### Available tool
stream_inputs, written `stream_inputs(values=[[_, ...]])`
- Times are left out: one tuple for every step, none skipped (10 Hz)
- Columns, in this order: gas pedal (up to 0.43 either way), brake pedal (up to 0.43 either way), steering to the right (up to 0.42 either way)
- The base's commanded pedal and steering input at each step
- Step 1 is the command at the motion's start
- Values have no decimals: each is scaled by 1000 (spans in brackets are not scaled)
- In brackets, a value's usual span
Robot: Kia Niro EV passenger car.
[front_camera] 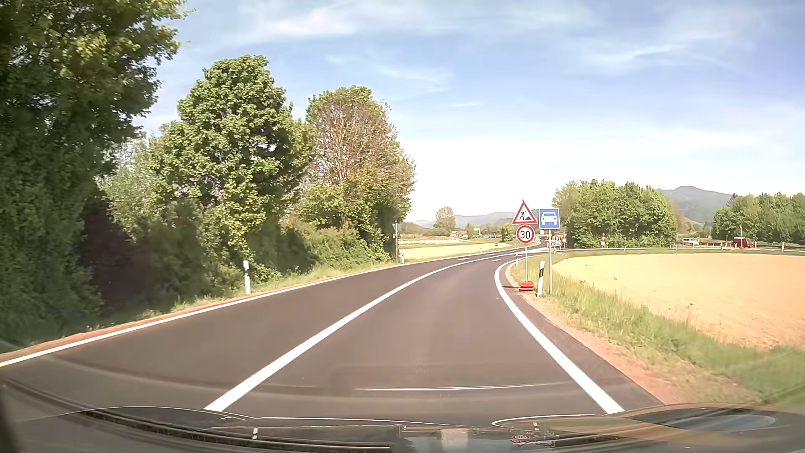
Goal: Follow the waypoints while adhering to traffic rules and regulations
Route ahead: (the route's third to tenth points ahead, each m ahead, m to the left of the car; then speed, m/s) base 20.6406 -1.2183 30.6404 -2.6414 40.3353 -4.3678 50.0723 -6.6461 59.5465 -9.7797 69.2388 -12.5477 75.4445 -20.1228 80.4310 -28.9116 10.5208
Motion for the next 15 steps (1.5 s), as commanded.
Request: stream_inputs(values=[[28, 0, 35], [28, 0, 35], [28, 0, 34], [28, 0, 34], [20, 0, 32], [0, 0, 29], [0, 0, 26], [0, 0, 25], [0, 0, 24], [0, 0, 24], [0, 0, 24], [0, 0, 24], [0, 0, 24], [0, 0, 24], [0, 0, 24]])
